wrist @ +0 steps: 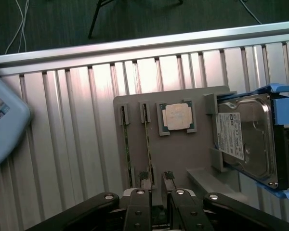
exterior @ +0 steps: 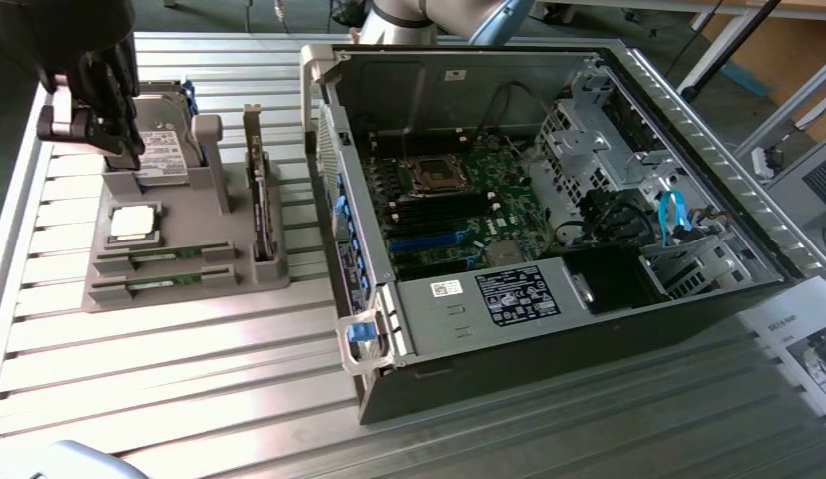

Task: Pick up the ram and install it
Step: 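Pick up the ram and move it above insertion slot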

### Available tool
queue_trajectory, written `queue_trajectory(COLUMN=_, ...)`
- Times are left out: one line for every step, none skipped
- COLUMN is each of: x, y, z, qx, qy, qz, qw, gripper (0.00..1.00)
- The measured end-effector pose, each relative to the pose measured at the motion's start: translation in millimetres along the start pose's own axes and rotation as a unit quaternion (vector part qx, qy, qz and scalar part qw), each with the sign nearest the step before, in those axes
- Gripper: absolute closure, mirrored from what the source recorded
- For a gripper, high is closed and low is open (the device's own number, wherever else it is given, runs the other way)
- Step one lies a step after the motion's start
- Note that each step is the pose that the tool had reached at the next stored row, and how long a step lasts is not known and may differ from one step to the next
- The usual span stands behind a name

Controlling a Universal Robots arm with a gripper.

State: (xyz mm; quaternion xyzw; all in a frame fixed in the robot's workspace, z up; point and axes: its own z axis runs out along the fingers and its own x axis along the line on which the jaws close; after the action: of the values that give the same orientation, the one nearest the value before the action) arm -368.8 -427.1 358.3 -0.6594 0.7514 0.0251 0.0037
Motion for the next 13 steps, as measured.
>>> queue_trajectory(x=0.1, y=-0.1, z=0.8, qx=0.0000, qy=-0.0001, qz=0.000, qw=1.0000, gripper=0.76)
queue_trajectory(x=0.1, y=-0.1, z=1.6, qx=0.0000, qy=-0.0001, qz=0.000, qw=1.0000, gripper=0.76)
queue_trajectory(x=0.1, y=-0.1, z=2.4, qx=0.0000, qy=-0.0001, qz=0.000, qw=1.0000, gripper=0.76)
queue_trajectory(x=0.2, y=-0.2, z=3.2, qx=0.0000, qy=-0.0002, qz=0.000, qw=1.0000, gripper=0.76)
queue_trajectory(x=0.2, y=-0.2, z=3.9, qx=0.0000, qy=-0.0002, qz=0.000, qw=1.0000, gripper=0.76)
queue_trajectory(x=0.2, y=-0.2, z=4.9, qx=0.0000, qy=-0.0002, qz=0.000, qw=1.0000, gripper=0.76)
queue_trajectory(x=0.2, y=-0.2, z=5.6, qx=0.0000, qy=-0.0003, qz=0.000, qw=1.0000, gripper=0.76)
queue_trajectory(x=0.3, y=-0.2, z=6.3, qx=0.0000, qy=-0.0003, qz=0.000, qw=1.0000, gripper=0.76)
queue_trajectory(x=0.3, y=-0.3, z=7.0, qx=0.0000, qy=-0.0003, qz=0.000, qw=1.0000, gripper=0.76)
queue_trajectory(x=0.3, y=-0.3, z=7.6, qx=-0.0001, qy=-0.0003, qz=0.000, qw=1.0000, gripper=0.76)
queue_trajectory(x=0.3, y=-0.3, z=8.4, qx=-0.0001, qy=-0.0003, qz=0.000, qw=1.0000, gripper=0.76)
queue_trajectory(x=0.4, y=-0.3, z=9.1, qx=0.0000, qy=-0.0004, qz=0.000, qw=1.0000, gripper=0.76)
queue_trajectory(x=0.4, y=-0.3, z=9.8, qx=-0.0001, qy=-0.0004, qz=0.000, qw=1.0000, gripper=0.76)
